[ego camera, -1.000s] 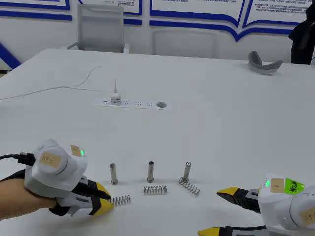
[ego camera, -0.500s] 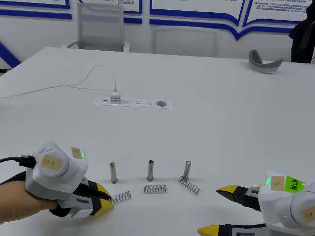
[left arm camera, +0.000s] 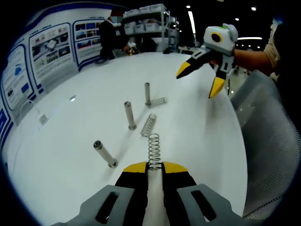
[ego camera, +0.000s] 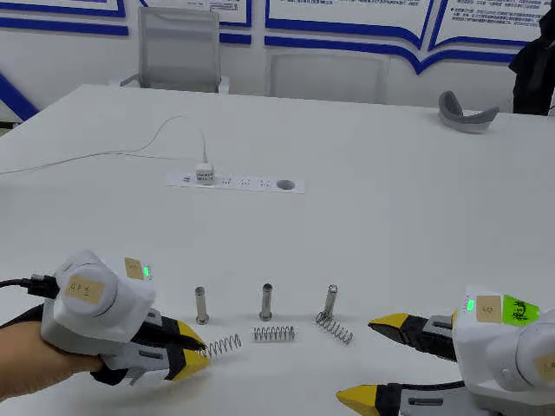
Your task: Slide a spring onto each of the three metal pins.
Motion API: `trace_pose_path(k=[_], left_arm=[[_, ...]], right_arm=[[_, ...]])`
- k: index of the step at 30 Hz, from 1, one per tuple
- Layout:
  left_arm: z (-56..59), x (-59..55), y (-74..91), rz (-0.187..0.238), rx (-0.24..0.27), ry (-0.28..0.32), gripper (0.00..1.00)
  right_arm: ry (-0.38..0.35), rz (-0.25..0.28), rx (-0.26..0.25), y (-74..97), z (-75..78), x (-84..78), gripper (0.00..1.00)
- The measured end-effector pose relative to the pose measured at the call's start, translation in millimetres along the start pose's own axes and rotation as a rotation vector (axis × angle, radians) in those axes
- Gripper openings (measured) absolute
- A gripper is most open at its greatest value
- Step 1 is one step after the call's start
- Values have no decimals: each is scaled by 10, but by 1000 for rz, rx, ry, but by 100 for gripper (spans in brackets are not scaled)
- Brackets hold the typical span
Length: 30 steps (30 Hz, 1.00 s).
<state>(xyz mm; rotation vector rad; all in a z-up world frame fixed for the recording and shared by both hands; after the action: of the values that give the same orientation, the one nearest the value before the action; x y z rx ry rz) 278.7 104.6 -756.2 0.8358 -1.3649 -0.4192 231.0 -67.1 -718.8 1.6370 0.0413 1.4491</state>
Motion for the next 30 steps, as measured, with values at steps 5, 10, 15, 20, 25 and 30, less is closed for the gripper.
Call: trace_pose_path(k=[5, 10, 15, 20, 25, 30], left_arm=[[98, 125, 14, 26, -14, -40, 10], [189, 237, 40, 46, -30, -78, 10], [280, 332, 54, 60, -49, -113, 10], [374, 424, 67, 76, -68, -149, 10], [458, 492, 78, 86, -80, -188, 10], [531, 539, 82, 93, -96, -216, 10]], right_arm=[[10, 17, 43, -65, -43, 120, 49], [46, 15, 82, -145, -114, 207, 43], [72, 21, 119, -218, -193, 281, 37], [97, 21, 146, -261, -262, 321, 32], [112, 25, 165, -272, -309, 338, 30], [125, 29, 179, -268, -351, 345, 27]])
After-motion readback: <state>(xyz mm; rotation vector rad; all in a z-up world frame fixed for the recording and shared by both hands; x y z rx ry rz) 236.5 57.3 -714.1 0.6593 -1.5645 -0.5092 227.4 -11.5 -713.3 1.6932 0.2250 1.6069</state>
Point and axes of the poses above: the centre of the closed fingertips' face, and the gripper's own axes: y roughly backward along the fingers, z roughly to its right, x roughly out of its top, the point moved 3 cm from there along y, roughly backward along the fingers, and after that the axes turned 7 degrees about -z, right-handed, at the moved point
